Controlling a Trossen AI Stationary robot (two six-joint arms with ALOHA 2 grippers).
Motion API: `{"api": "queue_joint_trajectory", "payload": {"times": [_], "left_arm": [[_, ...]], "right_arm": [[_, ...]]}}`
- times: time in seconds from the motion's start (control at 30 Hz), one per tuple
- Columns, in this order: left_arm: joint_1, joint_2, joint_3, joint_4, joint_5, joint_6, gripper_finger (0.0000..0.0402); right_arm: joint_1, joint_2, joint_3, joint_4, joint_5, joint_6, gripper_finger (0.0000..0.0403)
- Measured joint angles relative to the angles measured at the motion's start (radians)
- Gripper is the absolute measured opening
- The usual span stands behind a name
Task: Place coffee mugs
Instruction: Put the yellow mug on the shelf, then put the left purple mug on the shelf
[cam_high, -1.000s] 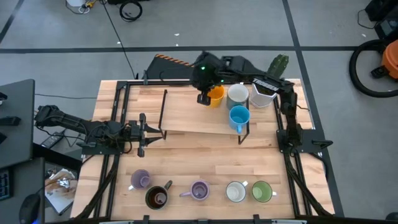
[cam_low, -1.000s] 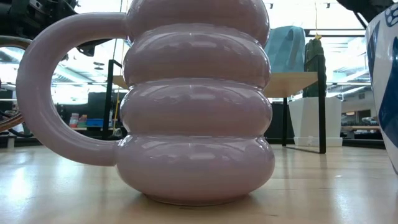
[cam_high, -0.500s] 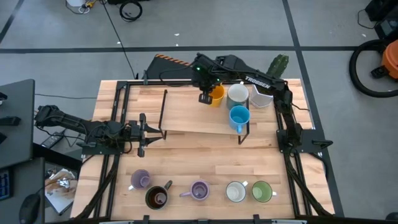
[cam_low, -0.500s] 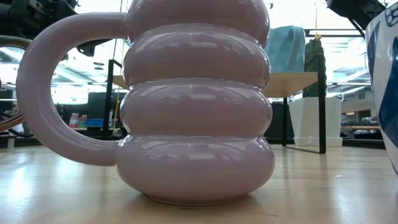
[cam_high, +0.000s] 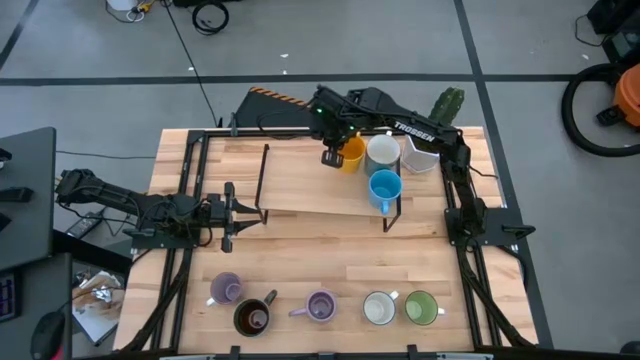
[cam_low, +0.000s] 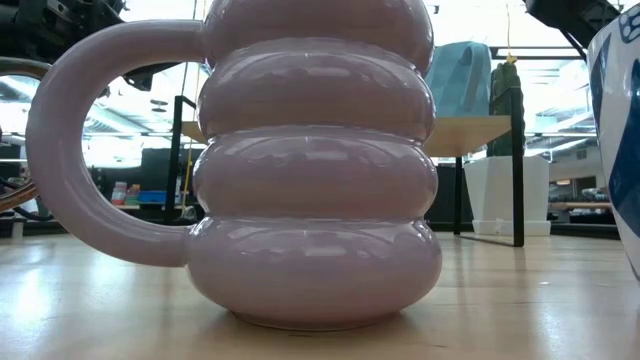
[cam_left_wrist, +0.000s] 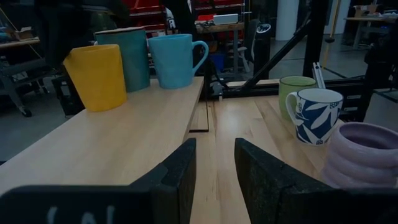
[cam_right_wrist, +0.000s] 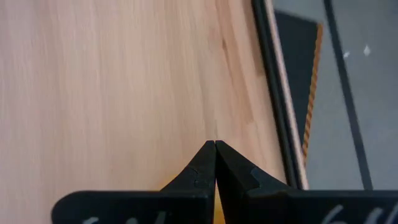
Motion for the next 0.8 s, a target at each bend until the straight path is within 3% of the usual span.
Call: {"api": "queue_joint_trajectory", "payload": {"times": [0.2,0.43,0.8], "left_arm": [[0.0,0.0,0.0,0.0,0.0,0.0,0.0116],[0.0,0.0,0.0,-0.003,0.0,0.001,0.0116],[0.0,-0.001,0.0,0.012,-0.056,0.087,0.0116]], "right_arm": [[0.027,-0.005,0.041,0.115,-0.01,-0.047,0.0015],[0.087,-0.021,0.039,0.118,-0.13,-0.048,0.0015],[0.168,-0.021,0.017,0.136,-0.089,-0.053,0.0012]]}}
